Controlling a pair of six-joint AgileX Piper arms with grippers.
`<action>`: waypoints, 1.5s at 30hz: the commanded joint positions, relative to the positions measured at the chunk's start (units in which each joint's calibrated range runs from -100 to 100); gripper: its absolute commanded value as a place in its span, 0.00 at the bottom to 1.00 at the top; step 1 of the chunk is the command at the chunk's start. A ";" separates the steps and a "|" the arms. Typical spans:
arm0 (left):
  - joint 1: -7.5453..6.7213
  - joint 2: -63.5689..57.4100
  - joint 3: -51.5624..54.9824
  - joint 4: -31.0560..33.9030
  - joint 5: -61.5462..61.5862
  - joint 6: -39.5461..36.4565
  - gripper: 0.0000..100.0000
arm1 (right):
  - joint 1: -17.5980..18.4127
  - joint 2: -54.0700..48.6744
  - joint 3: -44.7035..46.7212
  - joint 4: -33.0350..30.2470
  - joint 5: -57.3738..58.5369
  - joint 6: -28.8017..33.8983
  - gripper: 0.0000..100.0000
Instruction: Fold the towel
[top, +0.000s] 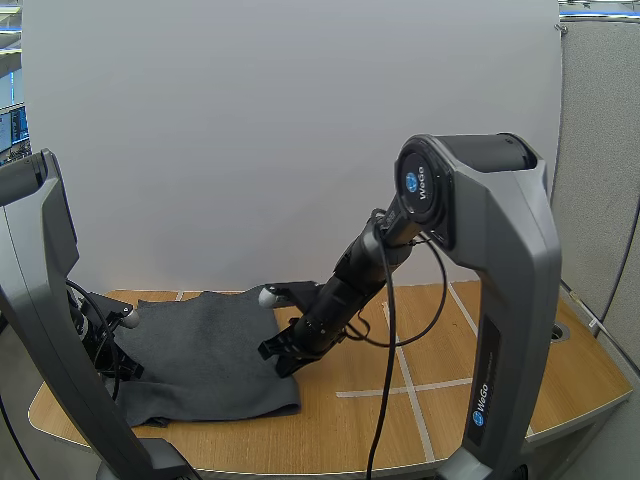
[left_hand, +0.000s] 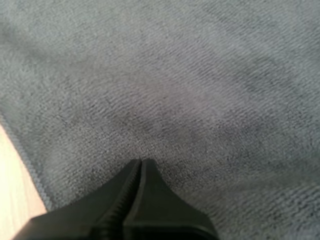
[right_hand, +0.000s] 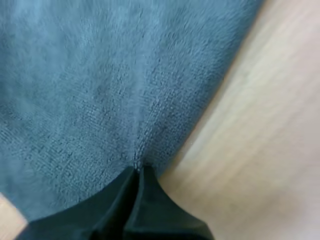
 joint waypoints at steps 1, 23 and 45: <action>0.05 0.29 -0.37 0.19 0.01 0.15 0.00 | -2.14 -5.47 0.36 -2.32 2.94 0.58 0.00; -6.11 0.29 5.00 0.19 2.92 -0.71 0.00 | -2.39 -9.14 0.36 -14.81 9.93 7.20 0.00; -17.79 0.16 5.19 0.06 -3.38 -7.40 0.00 | -15.64 -15.75 3.18 -19.46 13.48 4.15 0.00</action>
